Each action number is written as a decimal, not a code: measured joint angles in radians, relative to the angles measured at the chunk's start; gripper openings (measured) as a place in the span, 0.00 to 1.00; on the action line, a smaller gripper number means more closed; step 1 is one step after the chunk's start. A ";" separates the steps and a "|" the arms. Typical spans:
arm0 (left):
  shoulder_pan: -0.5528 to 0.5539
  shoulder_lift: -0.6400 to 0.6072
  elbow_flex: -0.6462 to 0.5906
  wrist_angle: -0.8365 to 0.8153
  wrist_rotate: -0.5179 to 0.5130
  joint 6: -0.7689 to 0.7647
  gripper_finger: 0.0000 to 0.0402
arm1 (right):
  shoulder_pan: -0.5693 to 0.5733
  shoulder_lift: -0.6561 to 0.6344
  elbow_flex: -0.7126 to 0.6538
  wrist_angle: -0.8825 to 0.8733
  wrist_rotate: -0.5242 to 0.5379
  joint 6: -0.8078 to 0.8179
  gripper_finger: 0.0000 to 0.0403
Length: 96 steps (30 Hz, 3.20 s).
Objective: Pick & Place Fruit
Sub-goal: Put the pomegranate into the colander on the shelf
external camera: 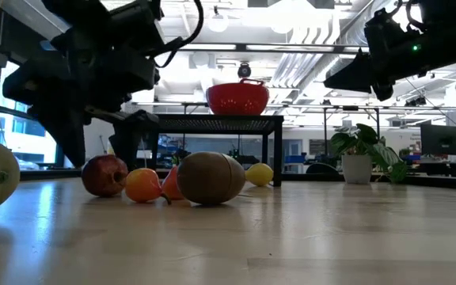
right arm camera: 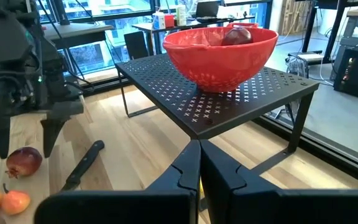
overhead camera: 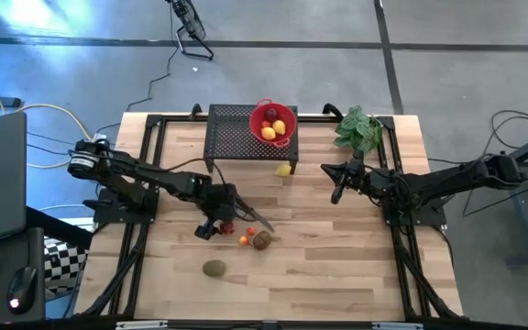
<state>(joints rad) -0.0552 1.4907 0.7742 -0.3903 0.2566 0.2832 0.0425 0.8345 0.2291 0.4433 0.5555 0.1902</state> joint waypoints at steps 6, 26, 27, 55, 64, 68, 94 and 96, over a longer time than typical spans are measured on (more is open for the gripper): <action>-0.019 0.061 0.000 -0.002 0.013 -0.004 0.81 | 0.000 0.000 0.000 -0.005 0.000 -0.003 0.01; -0.017 0.072 0.001 0.047 0.011 -0.003 0.81 | 0.000 0.000 0.000 -0.015 0.000 -0.003 0.01; -0.017 0.072 0.001 0.049 0.012 -0.003 0.81 | 0.000 0.000 0.000 -0.018 0.000 -0.003 0.01; -0.017 0.072 0.001 0.051 0.012 -0.001 0.70 | 0.000 0.000 0.000 -0.022 0.000 -0.003 0.01; -0.017 0.072 0.001 0.051 -0.004 -0.005 0.61 | 0.000 0.000 0.000 -0.023 0.000 -0.003 0.01; -0.017 0.072 0.001 0.051 -0.004 -0.026 0.58 | 0.000 0.000 0.000 -0.027 0.000 -0.003 0.01; -0.017 0.004 0.021 0.018 -0.034 -0.092 0.54 | 0.000 0.000 0.000 -0.047 -0.004 -0.011 0.01; -0.017 -0.016 0.051 -0.019 -0.068 -0.097 0.54 | 0.000 0.000 0.000 -0.049 -0.004 -0.011 0.01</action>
<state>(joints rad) -0.0719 1.4745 0.8247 -0.4089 0.1887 0.1860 0.0429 0.8341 0.2291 0.3945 0.5514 0.1791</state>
